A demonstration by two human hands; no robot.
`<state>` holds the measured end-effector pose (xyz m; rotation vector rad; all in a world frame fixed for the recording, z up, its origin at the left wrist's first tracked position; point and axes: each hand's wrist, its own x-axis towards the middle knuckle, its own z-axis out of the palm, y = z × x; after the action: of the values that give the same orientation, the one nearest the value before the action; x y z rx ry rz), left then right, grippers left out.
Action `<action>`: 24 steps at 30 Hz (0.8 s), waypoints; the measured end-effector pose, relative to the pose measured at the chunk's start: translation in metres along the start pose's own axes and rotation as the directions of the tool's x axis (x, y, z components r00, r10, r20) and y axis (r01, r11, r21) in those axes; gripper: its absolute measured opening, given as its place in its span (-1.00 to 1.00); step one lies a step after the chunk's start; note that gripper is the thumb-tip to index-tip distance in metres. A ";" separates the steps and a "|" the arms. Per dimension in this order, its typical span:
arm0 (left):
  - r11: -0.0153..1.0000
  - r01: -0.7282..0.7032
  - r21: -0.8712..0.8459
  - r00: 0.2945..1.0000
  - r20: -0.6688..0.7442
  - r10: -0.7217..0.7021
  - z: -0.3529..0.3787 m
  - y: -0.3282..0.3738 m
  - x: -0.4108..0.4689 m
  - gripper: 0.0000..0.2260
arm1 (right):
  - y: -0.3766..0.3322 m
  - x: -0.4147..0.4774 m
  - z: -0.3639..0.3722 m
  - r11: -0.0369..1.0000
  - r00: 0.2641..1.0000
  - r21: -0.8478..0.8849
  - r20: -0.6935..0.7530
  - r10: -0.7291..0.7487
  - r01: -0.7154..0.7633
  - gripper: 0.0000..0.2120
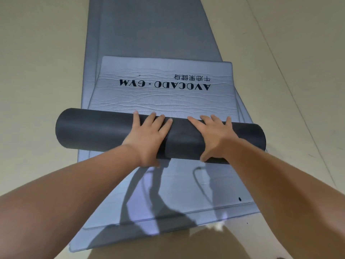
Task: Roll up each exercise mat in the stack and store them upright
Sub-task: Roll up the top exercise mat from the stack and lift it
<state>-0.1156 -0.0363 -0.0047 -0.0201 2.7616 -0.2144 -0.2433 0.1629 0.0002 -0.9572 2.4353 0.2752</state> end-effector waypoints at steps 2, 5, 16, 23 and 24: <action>0.998 0.056 -0.027 0.996 0.072 -0.054 0.004 0.007 -0.001 0.41 | 0.002 0.010 -0.013 1.000 0.999 0.010 0.040 -0.003 0.003 0.38; 0.988 0.143 -0.066 0.981 0.142 -0.132 0.000 0.002 0.020 0.43 | -0.005 0.005 -0.007 0.998 0.998 0.037 -0.045 0.046 -0.045 0.25; 0.971 0.146 -0.190 0.954 0.287 -0.087 -0.033 -0.038 0.092 0.23 | -0.018 0.017 0.038 0.987 0.943 -0.084 -0.317 0.102 -0.135 0.37; 0.994 0.090 -0.057 0.994 0.065 -0.087 -0.010 -0.032 0.069 0.31 | -0.001 0.041 0.022 0.992 0.933 -0.088 -0.356 0.051 -0.088 0.25; 0.989 0.120 -0.083 0.992 0.035 -0.117 -0.006 -0.032 0.066 0.27 | 0.002 0.043 0.014 0.994 0.947 -0.082 -0.319 0.043 -0.073 0.25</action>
<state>-0.1794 -0.0702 -0.0176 -0.2087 2.7405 -0.1260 -0.2661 0.1448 -0.0342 -1.0393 2.7682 0.2755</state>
